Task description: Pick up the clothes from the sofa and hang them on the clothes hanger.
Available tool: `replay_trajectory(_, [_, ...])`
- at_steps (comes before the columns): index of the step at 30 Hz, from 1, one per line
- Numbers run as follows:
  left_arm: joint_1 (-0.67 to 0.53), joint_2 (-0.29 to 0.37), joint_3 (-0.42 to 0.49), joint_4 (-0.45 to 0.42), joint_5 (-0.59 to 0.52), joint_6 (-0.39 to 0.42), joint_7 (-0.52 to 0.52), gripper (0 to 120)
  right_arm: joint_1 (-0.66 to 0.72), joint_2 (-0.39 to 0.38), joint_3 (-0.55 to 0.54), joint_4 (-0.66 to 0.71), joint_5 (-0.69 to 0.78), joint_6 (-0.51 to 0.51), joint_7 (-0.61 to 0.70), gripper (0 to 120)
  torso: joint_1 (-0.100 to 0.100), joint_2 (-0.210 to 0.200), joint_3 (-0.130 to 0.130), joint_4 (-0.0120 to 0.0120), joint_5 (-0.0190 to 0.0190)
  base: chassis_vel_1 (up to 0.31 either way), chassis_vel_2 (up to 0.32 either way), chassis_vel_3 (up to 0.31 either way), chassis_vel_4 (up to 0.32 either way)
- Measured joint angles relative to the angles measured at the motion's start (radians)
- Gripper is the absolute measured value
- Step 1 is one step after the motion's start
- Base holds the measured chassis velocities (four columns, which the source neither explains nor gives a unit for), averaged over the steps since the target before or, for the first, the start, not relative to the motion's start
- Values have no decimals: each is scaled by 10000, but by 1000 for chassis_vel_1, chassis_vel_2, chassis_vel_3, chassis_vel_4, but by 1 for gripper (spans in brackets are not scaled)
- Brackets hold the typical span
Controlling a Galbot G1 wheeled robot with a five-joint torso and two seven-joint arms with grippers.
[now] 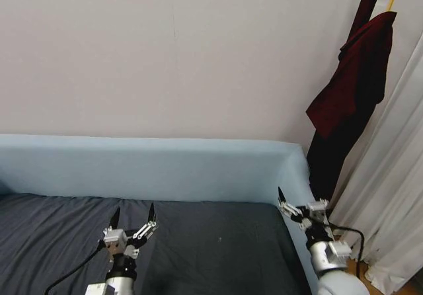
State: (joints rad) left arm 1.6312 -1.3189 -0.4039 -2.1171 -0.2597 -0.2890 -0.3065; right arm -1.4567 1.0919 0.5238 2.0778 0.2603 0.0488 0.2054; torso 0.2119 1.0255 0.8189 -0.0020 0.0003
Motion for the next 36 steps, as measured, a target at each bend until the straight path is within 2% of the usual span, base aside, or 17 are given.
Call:
replay_trajectory(1, [126, -112, 53, -95, 117, 66, -7, 100, -239, 165, 436, 371, 12, -295, -290, 100, 0, 0, 0, 1, 0, 0, 0, 0, 0])
replay_trajectory(2, [126, -112, 53, -95, 117, 66, -7, 100, -239, 165, 436, 371, 12, -295, -290, 100, 0, 0, 0, 1, 0, 0, 0, 0, 0])
replay_trajectory(5, [618, -563, 336, -484, 492, 375, -181, 100, -890, 409, 1793, 1056, 556, -801, -1510, 100, 1, 0, 1, 5, -5, 0, 0, 0, 0])
replay_trajectory(9, [878, -687, 438, -638, 767, 482, -213, 100, -1203, 425, 2137, 1020, 944, -505, -1967, 100, 1, 0, 1, 6, -4, 0, 0, 0, 0])
replay_trajectory(16, [1072, -816, 369, -918, 867, 597, -276, 100, -1502, 716, 1604, 450, 1105, 165, -1907, 100, 2, -1, 2, 5, -2, 0, 0, 0, 0])
replay_trajectory(22, [1160, -969, 174, -382, 1048, 284, -395, 100, -1248, 824, 1010, -302, 753, 664, -1777, 100, 2, -2, 2, 6, -4, 0, 0, 0, 0])
replay_trajectory(36, [1272, -1043, 130, -401, 1040, 263, -376, 100, -1124, 852, 913, -403, 819, 710, -1744, 100, 4, -2, 3, 5, -4, 0, 0, 0, 0])
